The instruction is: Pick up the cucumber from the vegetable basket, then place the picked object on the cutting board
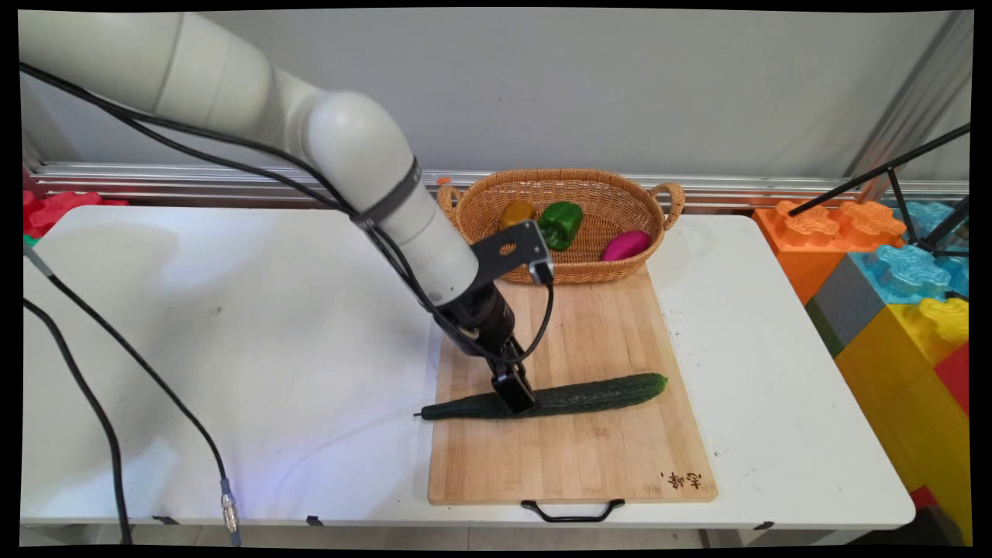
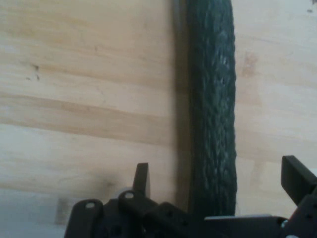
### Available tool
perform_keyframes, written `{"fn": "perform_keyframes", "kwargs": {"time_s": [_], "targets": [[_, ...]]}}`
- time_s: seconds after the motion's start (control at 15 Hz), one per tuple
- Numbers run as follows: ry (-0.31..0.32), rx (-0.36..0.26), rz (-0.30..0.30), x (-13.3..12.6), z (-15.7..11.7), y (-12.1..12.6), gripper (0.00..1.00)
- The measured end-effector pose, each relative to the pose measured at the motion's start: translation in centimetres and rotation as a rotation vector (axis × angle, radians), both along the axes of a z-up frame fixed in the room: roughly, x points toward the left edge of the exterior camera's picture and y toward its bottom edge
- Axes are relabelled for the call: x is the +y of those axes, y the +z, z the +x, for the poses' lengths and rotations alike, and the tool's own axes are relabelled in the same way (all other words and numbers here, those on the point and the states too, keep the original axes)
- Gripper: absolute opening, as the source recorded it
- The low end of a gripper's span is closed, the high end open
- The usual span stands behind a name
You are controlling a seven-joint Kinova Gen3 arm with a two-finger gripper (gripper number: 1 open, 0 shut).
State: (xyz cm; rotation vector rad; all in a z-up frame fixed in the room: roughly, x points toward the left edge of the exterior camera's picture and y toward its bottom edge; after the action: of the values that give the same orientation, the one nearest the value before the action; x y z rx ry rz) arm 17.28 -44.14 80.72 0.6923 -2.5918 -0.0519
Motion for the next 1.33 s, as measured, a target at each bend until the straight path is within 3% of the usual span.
{"fn": "perform_keyframes", "kwargs": {"time_s": [0.4,0.47,1.0,1.33], "targets": [[-0.010,0.004,0.016,0.1,-0.1,-2.3,1.00],[-0.015,0.006,0.016,0.2,-0.2,-2.5,0.00],[-0.043,0.023,0.012,0.3,-0.5,-2.8,0.00],[-0.032,0.063,0.037,0.7,-1.4,-0.6,0.00]]}}
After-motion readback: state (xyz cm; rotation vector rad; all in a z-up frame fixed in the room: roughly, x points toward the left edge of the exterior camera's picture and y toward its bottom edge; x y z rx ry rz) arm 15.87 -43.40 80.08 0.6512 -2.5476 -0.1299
